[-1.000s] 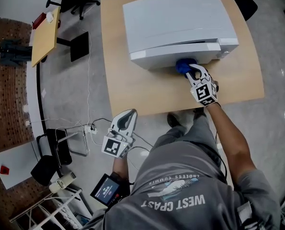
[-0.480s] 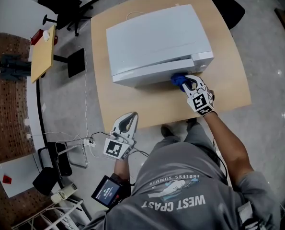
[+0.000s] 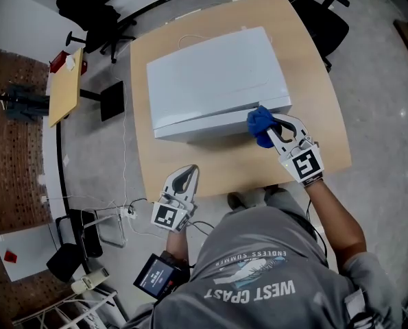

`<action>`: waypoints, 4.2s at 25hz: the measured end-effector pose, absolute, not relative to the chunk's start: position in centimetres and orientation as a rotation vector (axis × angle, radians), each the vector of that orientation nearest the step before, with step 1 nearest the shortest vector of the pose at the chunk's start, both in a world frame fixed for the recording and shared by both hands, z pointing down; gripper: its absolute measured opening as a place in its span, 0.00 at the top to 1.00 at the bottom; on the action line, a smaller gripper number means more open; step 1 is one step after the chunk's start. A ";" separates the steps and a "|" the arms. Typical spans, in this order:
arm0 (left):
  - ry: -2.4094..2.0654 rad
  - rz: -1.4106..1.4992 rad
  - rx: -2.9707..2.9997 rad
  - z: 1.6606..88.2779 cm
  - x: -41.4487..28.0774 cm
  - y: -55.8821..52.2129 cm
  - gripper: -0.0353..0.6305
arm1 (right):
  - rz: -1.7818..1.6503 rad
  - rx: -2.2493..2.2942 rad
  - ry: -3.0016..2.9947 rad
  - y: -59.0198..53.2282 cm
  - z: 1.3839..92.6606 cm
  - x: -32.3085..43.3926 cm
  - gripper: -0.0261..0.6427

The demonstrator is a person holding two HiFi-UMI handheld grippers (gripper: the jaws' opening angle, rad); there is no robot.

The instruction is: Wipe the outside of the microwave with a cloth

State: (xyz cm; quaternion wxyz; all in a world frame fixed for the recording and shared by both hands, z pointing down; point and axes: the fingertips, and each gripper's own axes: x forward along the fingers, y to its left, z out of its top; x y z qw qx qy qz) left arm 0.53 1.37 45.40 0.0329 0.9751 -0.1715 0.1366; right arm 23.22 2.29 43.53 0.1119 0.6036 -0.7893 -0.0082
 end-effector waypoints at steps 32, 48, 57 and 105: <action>-0.701 0.335 2.948 45.7 -7.9 -6.8 0.91 | 0.158 1.334 -2.004 -19.4 46.3 19.3 0.89; -0.769 0.326 2.892 47.2 -13.9 -8.8 0.91 | 0.046 1.000 -2.109 -27.4 46.6 3.6 0.89; -0.764 0.323 2.898 47.0 -14.6 -9.6 0.91 | 0.035 0.968 -2.081 -31.8 46.8 3.5 0.89; -0.939 0.498 2.751 48.5 0.0 -8.1 0.91 | 0.507 1.945 -2.778 -11.9 40.8 50.7 0.89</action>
